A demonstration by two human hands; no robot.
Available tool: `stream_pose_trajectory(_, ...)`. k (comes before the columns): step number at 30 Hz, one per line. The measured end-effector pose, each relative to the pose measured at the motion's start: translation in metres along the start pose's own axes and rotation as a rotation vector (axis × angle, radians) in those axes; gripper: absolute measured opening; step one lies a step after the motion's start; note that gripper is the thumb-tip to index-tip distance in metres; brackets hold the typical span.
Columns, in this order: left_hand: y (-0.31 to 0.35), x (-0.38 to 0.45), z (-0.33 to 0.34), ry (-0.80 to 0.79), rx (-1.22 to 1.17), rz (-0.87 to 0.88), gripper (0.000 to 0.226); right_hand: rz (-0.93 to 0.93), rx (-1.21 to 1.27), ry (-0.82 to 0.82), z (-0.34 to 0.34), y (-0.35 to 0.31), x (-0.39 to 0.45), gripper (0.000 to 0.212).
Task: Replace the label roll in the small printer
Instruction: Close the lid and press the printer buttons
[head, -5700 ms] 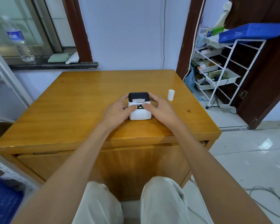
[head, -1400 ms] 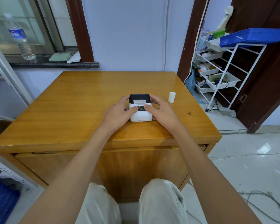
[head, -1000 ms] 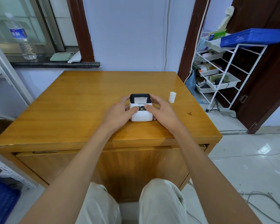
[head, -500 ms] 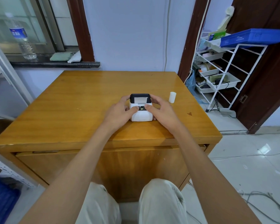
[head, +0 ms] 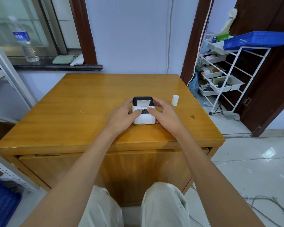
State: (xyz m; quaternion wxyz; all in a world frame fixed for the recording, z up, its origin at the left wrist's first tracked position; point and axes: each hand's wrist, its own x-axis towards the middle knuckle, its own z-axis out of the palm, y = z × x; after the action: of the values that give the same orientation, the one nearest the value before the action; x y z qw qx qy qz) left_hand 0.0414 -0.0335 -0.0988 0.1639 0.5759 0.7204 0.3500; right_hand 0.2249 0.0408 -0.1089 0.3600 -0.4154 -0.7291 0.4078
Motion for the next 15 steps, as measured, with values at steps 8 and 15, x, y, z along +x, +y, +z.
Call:
stream_pose_trajectory(8, -0.001, -0.001, 0.001, 0.064, 0.234, 0.068, 0.065, -0.034, -0.071, 0.057, 0.002, -0.006, -0.009, 0.062)
stream_pose_trajectory(15, 0.003, -0.02, 0.001, 0.109, 0.487, 0.102, 0.07, -0.036, -0.287, 0.183, 0.003, -0.018, -0.025, 0.06)
